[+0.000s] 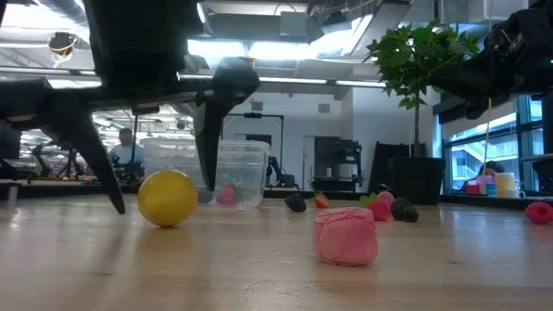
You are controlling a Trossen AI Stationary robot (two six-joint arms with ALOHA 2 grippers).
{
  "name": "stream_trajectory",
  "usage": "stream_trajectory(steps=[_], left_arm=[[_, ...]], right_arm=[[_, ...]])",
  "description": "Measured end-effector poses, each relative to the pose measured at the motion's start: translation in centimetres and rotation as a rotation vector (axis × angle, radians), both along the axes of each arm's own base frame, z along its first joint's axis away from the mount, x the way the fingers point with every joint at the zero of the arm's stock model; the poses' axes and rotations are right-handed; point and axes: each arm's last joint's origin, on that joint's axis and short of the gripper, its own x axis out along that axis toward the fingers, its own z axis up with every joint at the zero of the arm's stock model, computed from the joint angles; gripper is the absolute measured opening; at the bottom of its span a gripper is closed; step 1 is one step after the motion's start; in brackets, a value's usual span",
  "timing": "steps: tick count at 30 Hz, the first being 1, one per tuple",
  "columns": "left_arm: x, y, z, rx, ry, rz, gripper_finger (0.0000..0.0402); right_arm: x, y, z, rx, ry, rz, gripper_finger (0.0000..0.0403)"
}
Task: Pick and placing Produce into tupperware
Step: Put the top lemon into the transparent bin
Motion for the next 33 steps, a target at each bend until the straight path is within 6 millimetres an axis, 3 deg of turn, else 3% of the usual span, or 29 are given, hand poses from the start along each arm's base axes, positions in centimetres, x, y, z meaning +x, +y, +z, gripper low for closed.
stream_trajectory(steps=[33], left_arm=[[0.5, 0.3, -1.2, -0.042, 0.038, 0.033, 0.0314]], right_arm=[[0.0, 0.0, 0.0, -0.001, 0.005, 0.000, 0.0051]])
